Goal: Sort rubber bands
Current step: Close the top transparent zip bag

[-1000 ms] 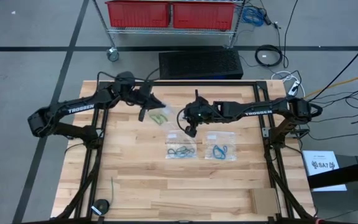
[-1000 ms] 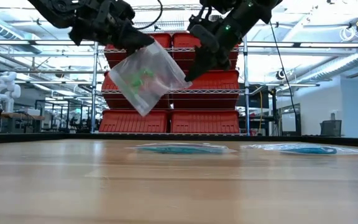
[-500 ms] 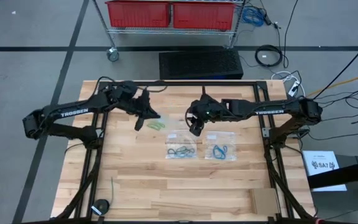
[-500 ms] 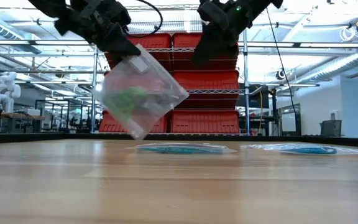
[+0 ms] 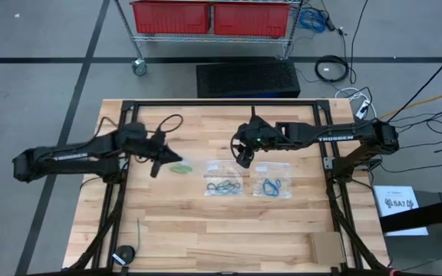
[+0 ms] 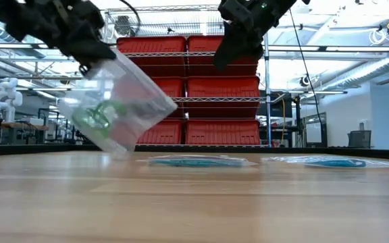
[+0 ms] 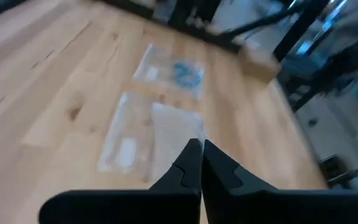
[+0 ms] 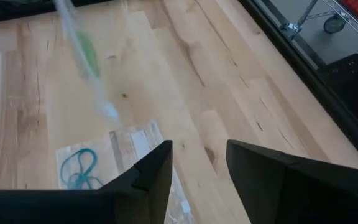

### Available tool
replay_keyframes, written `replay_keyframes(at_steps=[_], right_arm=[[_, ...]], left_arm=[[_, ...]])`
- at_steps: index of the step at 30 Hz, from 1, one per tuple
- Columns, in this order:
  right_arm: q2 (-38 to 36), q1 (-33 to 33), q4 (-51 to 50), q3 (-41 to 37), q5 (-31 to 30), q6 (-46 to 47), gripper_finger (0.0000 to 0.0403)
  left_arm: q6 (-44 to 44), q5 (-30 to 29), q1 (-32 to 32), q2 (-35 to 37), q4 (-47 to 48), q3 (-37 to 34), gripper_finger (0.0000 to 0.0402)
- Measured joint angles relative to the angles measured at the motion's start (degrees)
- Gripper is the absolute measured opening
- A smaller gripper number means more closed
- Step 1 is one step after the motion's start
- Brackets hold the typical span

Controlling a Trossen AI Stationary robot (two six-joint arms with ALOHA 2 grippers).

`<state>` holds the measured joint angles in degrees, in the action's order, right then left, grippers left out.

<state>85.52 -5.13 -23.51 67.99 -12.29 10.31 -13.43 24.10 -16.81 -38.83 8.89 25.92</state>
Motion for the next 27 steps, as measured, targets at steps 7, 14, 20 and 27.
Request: replay_keyframes(at_steps=[7,14,20,27], right_arm=[[0.0,0.0,0.0,0.0,0.0,0.0,0.0146],[0.0,0.0,0.0,0.0,0.0,0.0,0.0146],[0.0,0.0,-1.1,0.0,0.1,0.0,0.0146],[0.0,0.0,-2.1,0.0,0.2,0.0,0.0146]], left_arm=[[-9.8,-1.9,4.6,8.9,-3.5,-0.7,0.0],[-16.2,-10.3,10.0,9.7,3.3,-0.8,0.0],[-23.6,-16.8,15.6,9.8,7.3,-3.9,0.0],[-29.4,-18.0,20.5,9.8,-2.3,-8.6,0.0]])
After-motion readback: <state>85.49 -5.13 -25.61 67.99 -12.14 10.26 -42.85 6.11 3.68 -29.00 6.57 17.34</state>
